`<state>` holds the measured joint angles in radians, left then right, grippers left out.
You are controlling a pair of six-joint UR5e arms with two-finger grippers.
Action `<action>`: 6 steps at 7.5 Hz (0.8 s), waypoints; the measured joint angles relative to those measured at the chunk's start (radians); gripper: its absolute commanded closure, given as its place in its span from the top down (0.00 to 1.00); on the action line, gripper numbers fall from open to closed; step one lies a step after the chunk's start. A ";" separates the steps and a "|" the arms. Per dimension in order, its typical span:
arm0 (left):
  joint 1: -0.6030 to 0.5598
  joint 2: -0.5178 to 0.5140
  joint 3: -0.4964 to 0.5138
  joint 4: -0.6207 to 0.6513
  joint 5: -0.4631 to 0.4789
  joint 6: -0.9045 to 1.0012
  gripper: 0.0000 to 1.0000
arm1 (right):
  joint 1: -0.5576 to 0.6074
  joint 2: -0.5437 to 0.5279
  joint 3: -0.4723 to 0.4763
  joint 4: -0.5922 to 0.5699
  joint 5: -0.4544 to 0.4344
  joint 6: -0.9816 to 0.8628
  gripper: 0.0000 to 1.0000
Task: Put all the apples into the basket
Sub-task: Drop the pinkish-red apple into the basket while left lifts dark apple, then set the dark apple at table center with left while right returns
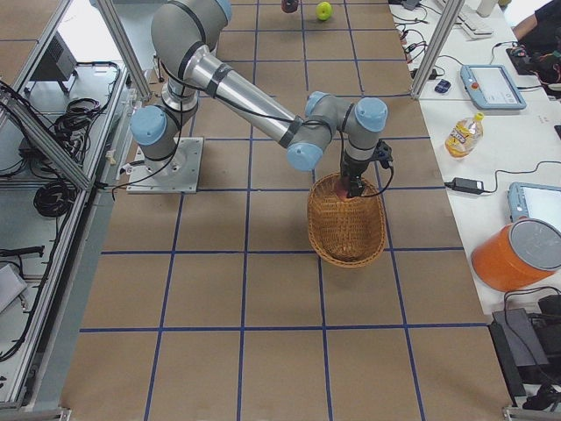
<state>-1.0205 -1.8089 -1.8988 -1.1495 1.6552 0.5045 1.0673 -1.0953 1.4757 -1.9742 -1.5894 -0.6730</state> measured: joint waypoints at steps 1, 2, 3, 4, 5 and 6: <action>-0.081 0.023 0.001 -0.008 -0.031 -0.044 0.01 | -0.041 0.033 -0.027 0.002 0.032 -0.037 0.54; -0.167 0.031 0.001 -0.006 -0.073 -0.130 0.01 | -0.079 0.066 -0.052 0.006 0.069 -0.075 0.58; -0.269 0.027 0.005 0.025 -0.117 -0.262 0.01 | -0.106 0.090 -0.067 0.008 0.095 -0.104 0.67; -0.375 0.015 0.013 0.078 -0.154 -0.400 0.01 | -0.120 0.101 -0.076 0.009 0.106 -0.124 0.84; -0.492 -0.009 0.028 0.147 -0.182 -0.547 0.01 | -0.125 0.105 -0.082 0.007 0.109 -0.143 0.96; -0.603 -0.048 0.055 0.218 -0.197 -0.690 0.01 | -0.128 0.105 -0.083 0.004 0.104 -0.154 0.97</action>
<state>-1.6234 -1.8564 -1.8442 -0.9313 1.4586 -0.1854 0.9396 -0.9906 1.3922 -1.9701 -1.4853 -0.8267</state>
